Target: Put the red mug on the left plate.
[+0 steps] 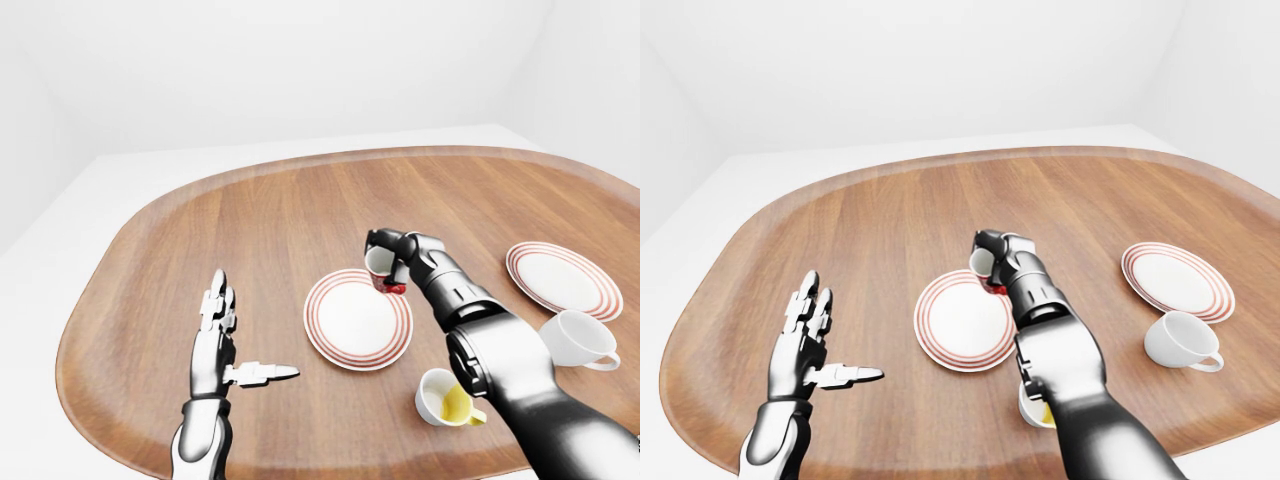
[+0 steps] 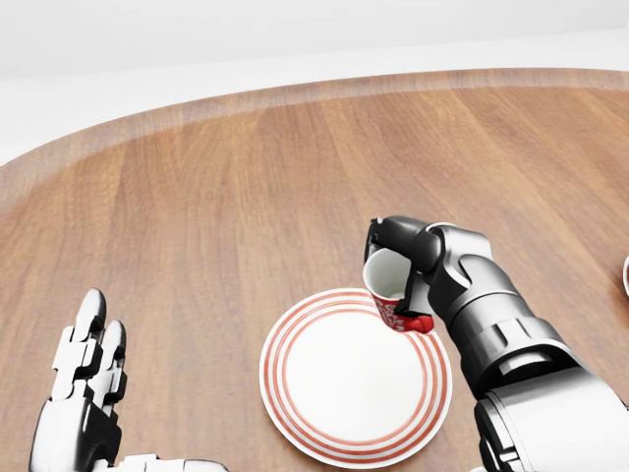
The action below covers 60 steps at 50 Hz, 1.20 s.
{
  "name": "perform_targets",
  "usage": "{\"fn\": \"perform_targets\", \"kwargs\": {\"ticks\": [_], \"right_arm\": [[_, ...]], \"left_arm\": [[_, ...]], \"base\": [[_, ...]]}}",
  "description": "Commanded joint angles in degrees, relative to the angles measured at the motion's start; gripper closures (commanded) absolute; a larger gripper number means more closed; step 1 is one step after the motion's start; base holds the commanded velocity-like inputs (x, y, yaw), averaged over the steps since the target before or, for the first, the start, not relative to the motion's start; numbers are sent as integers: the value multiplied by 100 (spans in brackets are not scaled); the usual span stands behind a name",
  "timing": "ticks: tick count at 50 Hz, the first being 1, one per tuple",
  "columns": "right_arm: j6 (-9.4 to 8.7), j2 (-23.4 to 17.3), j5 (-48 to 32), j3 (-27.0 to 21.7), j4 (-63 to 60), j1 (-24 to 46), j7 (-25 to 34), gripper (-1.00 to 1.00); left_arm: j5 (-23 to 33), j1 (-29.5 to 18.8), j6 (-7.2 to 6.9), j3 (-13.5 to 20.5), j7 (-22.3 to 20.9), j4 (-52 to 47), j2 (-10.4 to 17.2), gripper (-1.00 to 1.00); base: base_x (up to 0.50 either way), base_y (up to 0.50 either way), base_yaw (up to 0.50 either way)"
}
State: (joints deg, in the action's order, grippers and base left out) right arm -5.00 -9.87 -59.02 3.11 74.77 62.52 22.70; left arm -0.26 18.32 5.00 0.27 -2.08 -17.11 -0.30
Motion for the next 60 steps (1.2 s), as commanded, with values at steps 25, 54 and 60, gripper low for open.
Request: {"fn": "perform_targets", "kwargs": {"ticks": [25,54,60], "right_arm": [[1000,466,1156,-277,332,-687,-1323,100],[350,802,491,-481,499,-882,-1229,100],[224,843,327,-567,513,-919,-1134,100]], "left_arm": [[-59,-55,0,85,-46,25,-9,-100],[-106,-195,0,178,-96,174,-24,-100],[-124,-205,0,192,-102,184,-24,-100]], "base": [[0,0,0],[0,0,0],[0,0,0]]}}
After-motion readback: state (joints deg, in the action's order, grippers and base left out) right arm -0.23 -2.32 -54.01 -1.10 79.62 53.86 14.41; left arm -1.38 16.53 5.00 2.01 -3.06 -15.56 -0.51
